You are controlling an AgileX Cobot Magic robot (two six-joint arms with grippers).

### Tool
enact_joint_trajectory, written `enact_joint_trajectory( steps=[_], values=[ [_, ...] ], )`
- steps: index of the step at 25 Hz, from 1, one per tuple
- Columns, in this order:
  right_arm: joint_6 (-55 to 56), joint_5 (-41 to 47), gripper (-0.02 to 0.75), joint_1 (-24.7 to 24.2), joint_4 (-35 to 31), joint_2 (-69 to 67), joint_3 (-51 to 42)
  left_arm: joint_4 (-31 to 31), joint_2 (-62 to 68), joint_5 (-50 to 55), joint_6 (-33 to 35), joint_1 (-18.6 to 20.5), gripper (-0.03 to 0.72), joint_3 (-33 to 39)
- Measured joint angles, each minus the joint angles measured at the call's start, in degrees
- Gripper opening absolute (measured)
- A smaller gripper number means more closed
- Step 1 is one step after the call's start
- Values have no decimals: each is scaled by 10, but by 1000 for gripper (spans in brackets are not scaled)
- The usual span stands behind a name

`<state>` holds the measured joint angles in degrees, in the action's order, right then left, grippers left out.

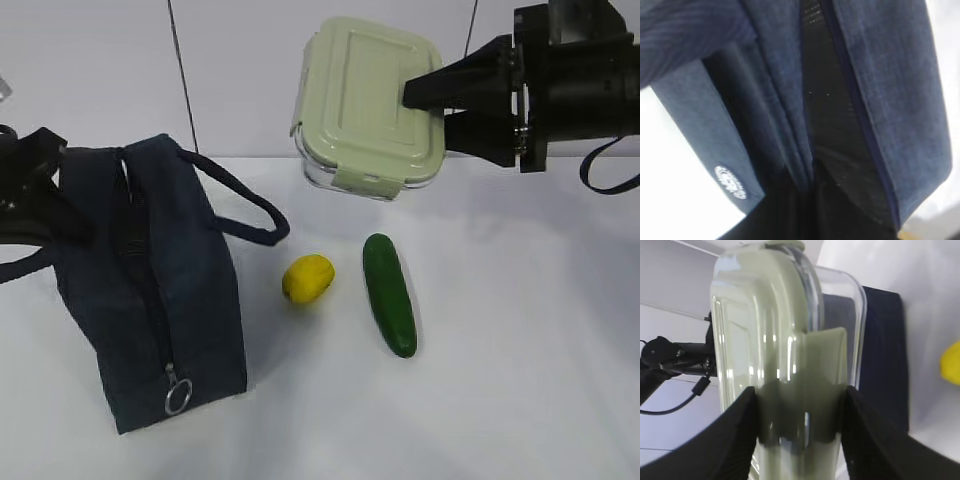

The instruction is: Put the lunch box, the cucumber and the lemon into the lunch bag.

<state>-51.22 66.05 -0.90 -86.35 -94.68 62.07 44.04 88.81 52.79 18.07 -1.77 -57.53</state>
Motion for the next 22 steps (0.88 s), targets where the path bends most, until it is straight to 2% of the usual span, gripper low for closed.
enact_joint_trajectory(
  steps=[4,13,22],
  values=[
    [0,0,357,16,-20,0,1,8,0,46,17,-10,1,-7],
    [0,-1,357,75,-60,0,1,13,0,69,19,-79,1,-41],
    [0,-3,356,144,-68,0,1,15,21,72,19,-84,0,-41]
  ],
)
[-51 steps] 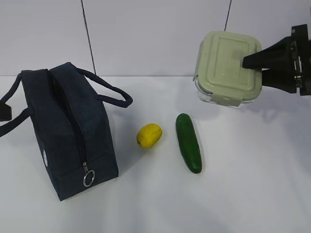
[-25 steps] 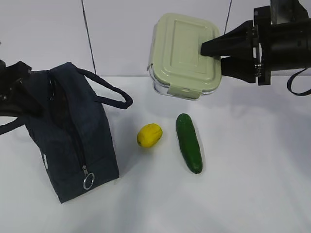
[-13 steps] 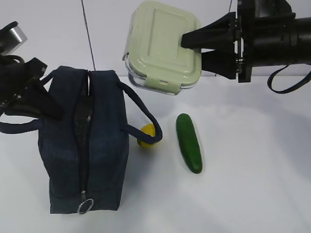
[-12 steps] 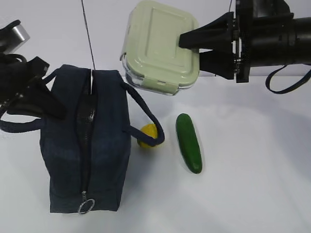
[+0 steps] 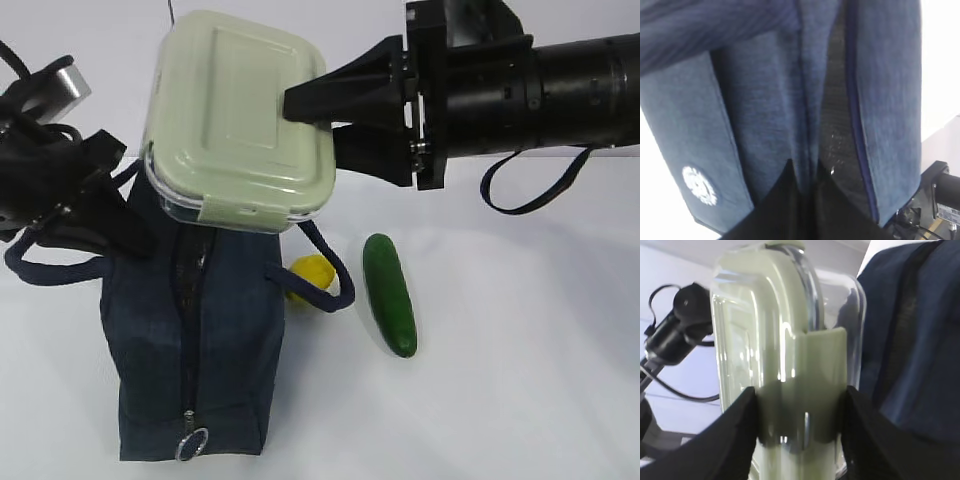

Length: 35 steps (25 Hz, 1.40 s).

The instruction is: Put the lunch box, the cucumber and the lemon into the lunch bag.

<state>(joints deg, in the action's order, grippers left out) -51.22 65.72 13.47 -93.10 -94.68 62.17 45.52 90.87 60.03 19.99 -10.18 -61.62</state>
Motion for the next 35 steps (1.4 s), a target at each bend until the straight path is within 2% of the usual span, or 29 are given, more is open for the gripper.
enact_joint_trajectory(
  steps=[10,22,31,35],
  values=[
    [-8,-27,356,50,-24,-39,0,-5,18,-5,0,0,0,0],
    [-17,-14,356,50,-74,-92,2,-35,20,-6,0,2,0,0],
    [-42,-3,355,49,-72,-96,3,-28,20,8,0,18,0,0],
    [-50,-25,354,49,-40,-99,3,-13,20,22,0,29,0,0]
  ],
)
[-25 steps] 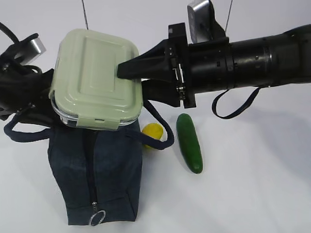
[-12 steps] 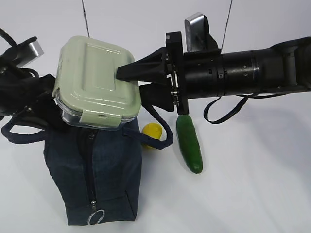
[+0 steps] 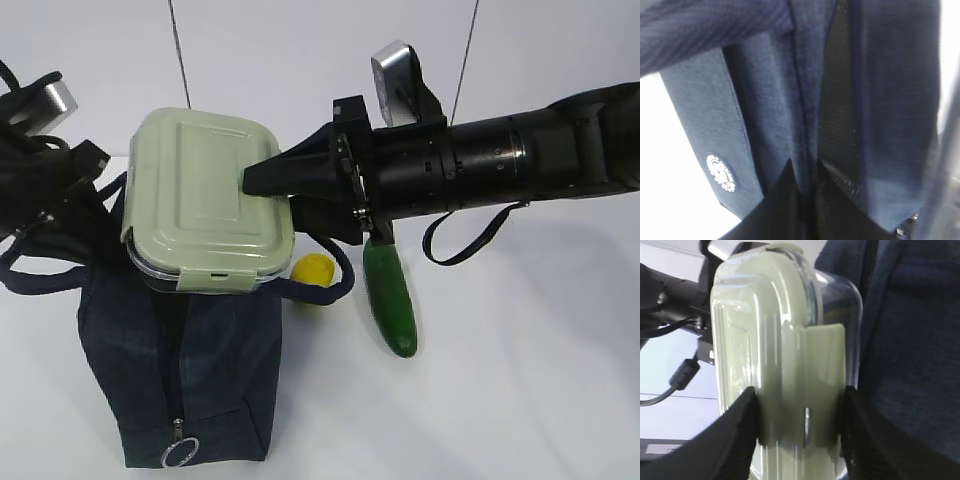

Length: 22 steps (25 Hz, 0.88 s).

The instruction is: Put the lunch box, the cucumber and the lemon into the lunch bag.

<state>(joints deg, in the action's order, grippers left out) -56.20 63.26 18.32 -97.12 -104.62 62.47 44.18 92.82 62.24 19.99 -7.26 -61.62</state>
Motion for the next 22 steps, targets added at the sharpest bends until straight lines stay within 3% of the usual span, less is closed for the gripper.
enact_joint_trajectory(
  steps=[9,17,22],
  values=[
    [-1,-20,354,0,7,-2,0,22,0,6,5,1,0,0],
    [7,-72,354,0,80,-2,0,29,0,10,14,1,0,0],
    [9,-116,354,1,92,-2,0,33,0,10,17,1,0,0]
  ],
)
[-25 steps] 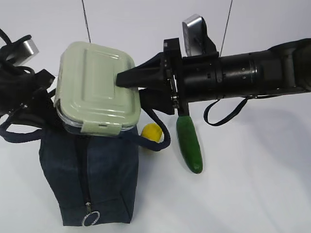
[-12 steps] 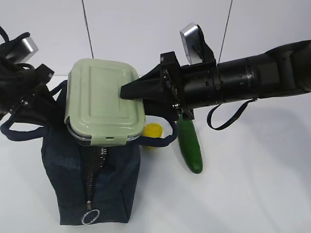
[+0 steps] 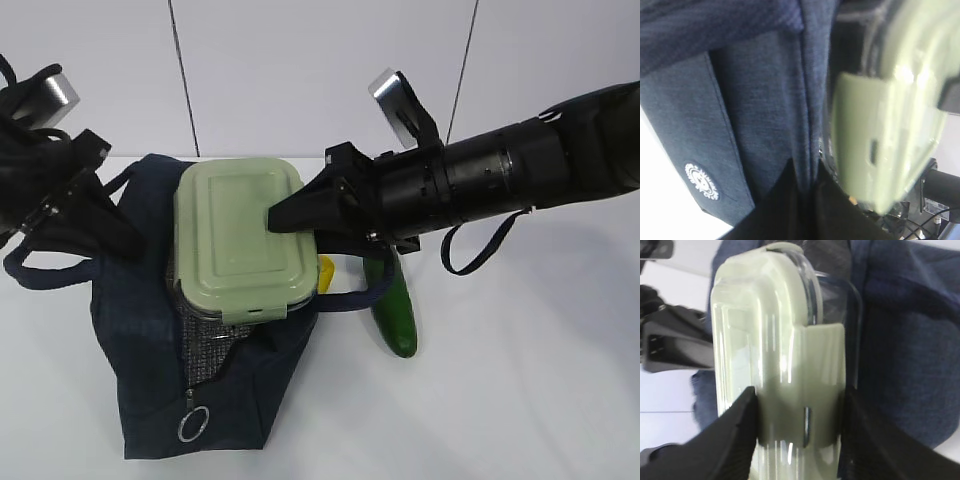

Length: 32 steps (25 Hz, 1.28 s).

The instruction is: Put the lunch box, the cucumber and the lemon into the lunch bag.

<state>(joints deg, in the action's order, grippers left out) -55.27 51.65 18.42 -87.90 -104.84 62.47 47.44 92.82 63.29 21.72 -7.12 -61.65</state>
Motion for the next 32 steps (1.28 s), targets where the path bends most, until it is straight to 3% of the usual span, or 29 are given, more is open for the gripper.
enact_joint_trajectory(
  steps=[15,32],
  values=[
    [40,-56,354,0,86,-4,32,65,0,5,50,0,-1,0],
    [55,-51,354,35,61,-48,46,110,1,24,86,0,-1,0]
  ],
)
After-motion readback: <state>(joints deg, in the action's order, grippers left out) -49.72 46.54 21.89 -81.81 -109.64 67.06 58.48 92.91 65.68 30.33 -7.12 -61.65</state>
